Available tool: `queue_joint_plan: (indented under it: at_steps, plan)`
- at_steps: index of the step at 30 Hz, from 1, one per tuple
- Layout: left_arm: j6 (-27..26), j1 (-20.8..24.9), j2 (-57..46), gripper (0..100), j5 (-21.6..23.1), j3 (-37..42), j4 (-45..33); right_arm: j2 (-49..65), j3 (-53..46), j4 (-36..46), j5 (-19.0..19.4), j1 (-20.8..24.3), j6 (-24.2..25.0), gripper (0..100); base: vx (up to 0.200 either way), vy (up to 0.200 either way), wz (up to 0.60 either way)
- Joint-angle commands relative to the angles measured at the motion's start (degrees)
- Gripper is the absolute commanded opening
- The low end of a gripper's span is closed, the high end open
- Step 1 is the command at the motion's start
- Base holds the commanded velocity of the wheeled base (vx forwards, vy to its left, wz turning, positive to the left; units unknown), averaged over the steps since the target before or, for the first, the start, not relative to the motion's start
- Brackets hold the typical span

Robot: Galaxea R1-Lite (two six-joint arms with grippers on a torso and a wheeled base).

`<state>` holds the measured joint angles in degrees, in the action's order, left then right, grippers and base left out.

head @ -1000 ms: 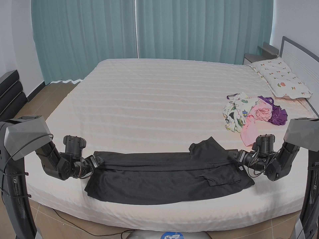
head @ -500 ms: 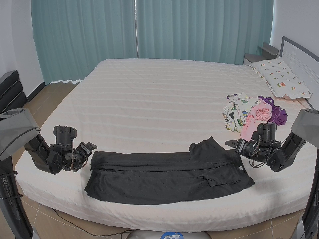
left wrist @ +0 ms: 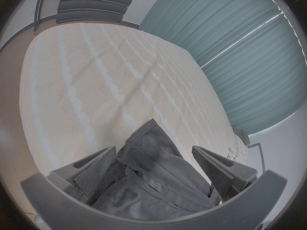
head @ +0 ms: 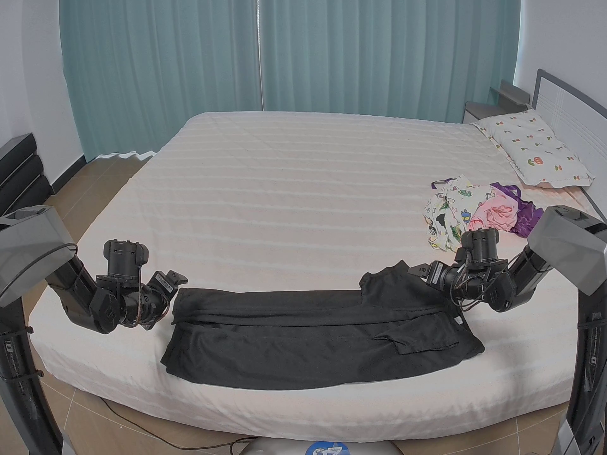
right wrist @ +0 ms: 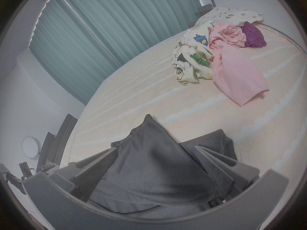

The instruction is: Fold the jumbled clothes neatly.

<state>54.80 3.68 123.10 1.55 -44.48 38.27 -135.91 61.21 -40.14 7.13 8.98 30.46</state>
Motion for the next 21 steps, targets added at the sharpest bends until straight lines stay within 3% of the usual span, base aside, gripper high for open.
queue_joint_plan:
  at_steps: [1, 10, 11, 21]
  plan:
    - [0.0, 0.1, 0.6, 100, 0.1, 0.0, 0.1, -3.0, 1.2, -0.2, -0.1, 0.1, -0.1, 100, 0.0, 0.0, 0.0]
    - [0.0, 0.1, 1.0, 100, 0.1, 0.1, 0.1, -4.1, 1.6, -0.5, 0.0, 0.2, -0.1, 100, 0.0, 0.0, 0.0]
    - [0.0, 0.1, 1.1, 100, 0.1, 0.1, 0.1, -4.2, 1.7, -0.5, 0.0, 0.2, -0.1, 0, 0.0, 0.0, 0.0]
    - [0.0, 0.1, 1.8, 100, 0.1, 0.2, 0.1, 0.8, -3.9, -0.6, -0.1, -0.8, 0.3, 0, 0.0, 0.0, 0.0]
